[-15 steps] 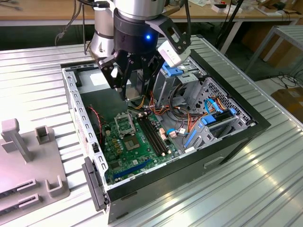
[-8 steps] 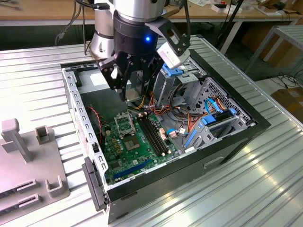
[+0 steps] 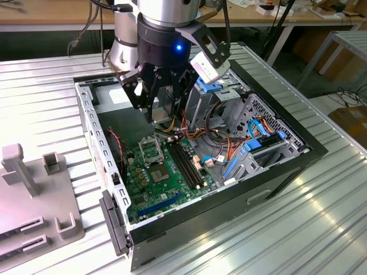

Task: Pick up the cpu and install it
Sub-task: 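Place the cpu into insertion slot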

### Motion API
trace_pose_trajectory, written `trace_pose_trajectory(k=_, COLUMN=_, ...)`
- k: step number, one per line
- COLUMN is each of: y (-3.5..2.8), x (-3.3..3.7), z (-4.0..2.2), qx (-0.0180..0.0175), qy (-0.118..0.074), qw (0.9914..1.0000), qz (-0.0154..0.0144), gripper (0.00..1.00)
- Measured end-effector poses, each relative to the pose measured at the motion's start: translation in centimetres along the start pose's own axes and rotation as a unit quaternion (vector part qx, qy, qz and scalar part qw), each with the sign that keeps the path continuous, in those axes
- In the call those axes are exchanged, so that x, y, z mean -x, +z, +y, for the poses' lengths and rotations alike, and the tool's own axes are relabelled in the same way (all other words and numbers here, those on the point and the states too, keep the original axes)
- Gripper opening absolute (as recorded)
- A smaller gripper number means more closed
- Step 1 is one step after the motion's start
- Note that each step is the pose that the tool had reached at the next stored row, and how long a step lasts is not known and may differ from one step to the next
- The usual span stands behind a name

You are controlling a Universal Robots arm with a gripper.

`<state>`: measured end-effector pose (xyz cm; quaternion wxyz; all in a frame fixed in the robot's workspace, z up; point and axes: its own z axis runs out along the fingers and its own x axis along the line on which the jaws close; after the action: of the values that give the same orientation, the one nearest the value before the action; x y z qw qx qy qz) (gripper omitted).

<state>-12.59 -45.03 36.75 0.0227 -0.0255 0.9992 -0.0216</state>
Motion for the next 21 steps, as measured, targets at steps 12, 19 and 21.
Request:
trace_pose_trajectory(k=12, y=0.05, x=0.03, z=0.0, qx=0.002, qy=-0.001, qw=0.99986, qz=0.0164, gripper=0.47)
trace_pose_trajectory(k=19, y=0.12, x=0.02, z=-0.19, qx=0.002, qy=-0.001, qw=0.99986, qz=0.0163, gripper=0.47)
trace_pose_trajectory(k=21, y=0.22, x=0.01, z=-0.41, qx=0.0021, qy=-0.001, qw=0.99986, qz=0.0164, gripper=0.47)
